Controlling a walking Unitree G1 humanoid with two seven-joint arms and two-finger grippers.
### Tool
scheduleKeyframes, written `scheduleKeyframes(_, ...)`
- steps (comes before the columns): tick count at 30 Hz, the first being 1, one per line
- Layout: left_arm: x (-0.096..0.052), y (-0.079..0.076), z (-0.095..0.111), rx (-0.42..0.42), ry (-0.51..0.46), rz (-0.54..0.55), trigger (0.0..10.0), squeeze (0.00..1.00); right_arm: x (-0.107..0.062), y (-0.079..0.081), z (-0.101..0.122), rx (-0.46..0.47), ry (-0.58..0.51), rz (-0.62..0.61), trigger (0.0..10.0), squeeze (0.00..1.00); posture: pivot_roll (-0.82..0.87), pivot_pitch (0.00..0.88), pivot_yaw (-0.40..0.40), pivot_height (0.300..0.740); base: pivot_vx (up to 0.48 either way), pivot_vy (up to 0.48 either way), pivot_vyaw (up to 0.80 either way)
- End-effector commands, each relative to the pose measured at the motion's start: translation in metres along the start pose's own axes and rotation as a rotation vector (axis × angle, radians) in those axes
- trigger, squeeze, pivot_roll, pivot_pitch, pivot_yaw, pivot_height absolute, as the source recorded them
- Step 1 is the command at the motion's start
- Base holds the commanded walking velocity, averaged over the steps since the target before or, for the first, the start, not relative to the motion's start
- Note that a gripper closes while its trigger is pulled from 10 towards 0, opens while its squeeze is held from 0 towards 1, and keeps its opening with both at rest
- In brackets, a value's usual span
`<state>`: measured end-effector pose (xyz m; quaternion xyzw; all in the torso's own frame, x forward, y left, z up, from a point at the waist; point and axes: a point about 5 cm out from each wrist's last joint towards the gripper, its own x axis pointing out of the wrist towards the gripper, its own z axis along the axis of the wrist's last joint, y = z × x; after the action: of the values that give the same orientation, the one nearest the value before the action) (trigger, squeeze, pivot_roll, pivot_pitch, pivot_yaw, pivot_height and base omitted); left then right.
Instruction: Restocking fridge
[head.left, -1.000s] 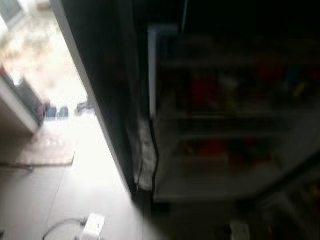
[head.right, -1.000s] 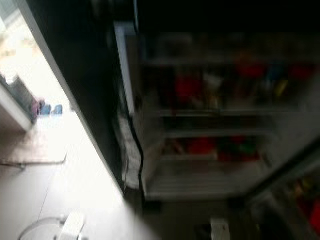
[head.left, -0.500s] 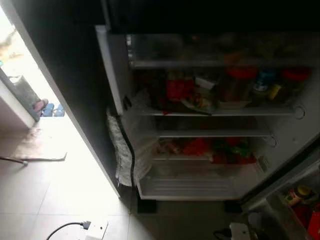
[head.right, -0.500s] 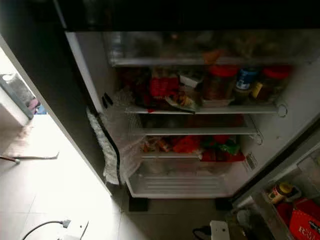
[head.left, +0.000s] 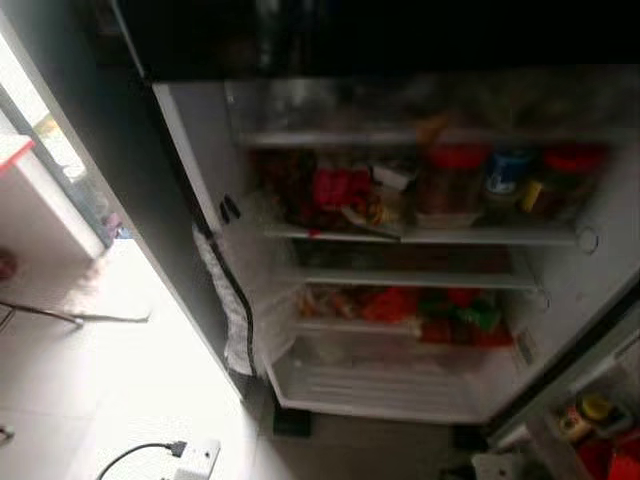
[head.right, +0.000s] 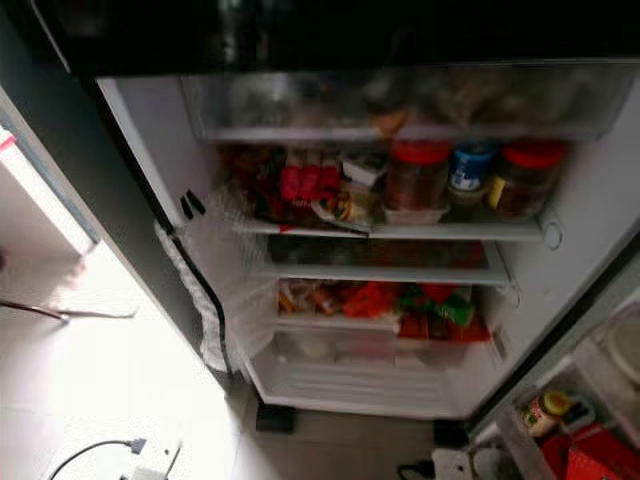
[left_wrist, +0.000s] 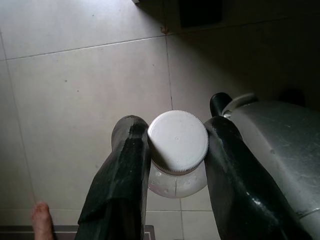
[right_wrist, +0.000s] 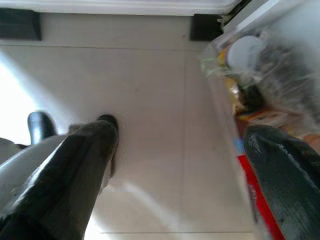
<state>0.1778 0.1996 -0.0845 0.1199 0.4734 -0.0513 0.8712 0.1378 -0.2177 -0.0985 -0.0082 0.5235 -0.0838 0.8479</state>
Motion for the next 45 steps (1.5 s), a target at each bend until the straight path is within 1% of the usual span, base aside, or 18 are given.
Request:
scheduleKeyframes(1, -0.0017, 0.0026, -0.0099, 0.005, 0.035, 0.005, 10.0, 0.00, -0.0003, 0.0066, -0.0054, 0.005, 0.019, 0.018, 10.0, 0.00, 0.00, 0.076, 0.027, 0.740, 0.000, 0.000, 0.00)
scheduleKeyframes(9, -0.0022, 0.0048, -0.0107, -0.003, 0.030, 0.018, 10.0, 0.00, -0.0006, 0.0067, -0.0074, -0.002, 0.027, 0.018, 10.0, 0.00, 0.00, 0.095, 0.022, 0.740, 0.000, 0.000, 0.00)
scheduleKeyframes(20, -0.0017, 0.0055, -0.0074, -0.014, 0.020, 0.016, 10.0, 0.00, -0.0002, 0.0067, -0.0049, -0.017, 0.021, 0.002, 10.0, 0.00, 0.00, 0.096, 0.024, 0.740, 0.000, 0.000, 0.00)
scheduleKeyframes(23, -0.0016, 0.0052, -0.0069, -0.014, 0.019, 0.016, 10.0, 0.00, -0.0002, 0.0083, -0.0061, -0.057, 0.034, 0.021, 10.0, 0.00, 0.00, 0.095, 0.022, 0.740, 0.000, 0.000, -0.56)
scheduleKeyframes(30, -0.0017, 0.0060, -0.0072, -0.016, 0.018, 0.018, 10.0, 0.00, -0.0006, 0.0096, -0.0088, -0.030, 0.040, 0.026, 10.0, 0.00, 0.00, 0.094, 0.022, 0.740, 0.000, 0.000, -0.76)
scheduleKeyframes(36, -0.0017, 0.0062, -0.0069, -0.015, 0.017, 0.017, 10.0, 0.00, -0.0008, 0.0123, -0.0106, -0.036, 0.043, 0.038, 10.0, 0.00, 0.00, 0.092, 0.024, 0.740, 0.000, 0.000, -0.75)
scheduleKeyframes(38, -0.0016, 0.0058, -0.0062, -0.014, 0.015, 0.017, 10.0, 0.00, -0.0008, 0.0135, -0.0096, -0.024, 0.031, 0.047, 10.0, 0.00, 0.00, 0.092, 0.024, 0.740, 0.000, 0.000, 0.00)
scheduleKeyframes(43, -0.0014, 0.0048, -0.0054, -0.004, 0.013, 0.012, 10.0, 0.00, -0.0007, 0.0140, -0.0081, -0.030, 0.024, 0.055, 10.0, 0.00, 0.00, 0.090, 0.024, 0.740, 0.000, 0.000, 0.00)
scheduleKeyframes(45, -0.0013, 0.0049, -0.0046, -0.017, 0.006, 0.015, 10.0, 0.00, -0.0006, 0.0139, -0.0078, -0.029, 0.024, 0.054, 10.0, 0.00, 0.00, 0.090, 0.024, 0.740, 0.000, 0.000, 0.00)
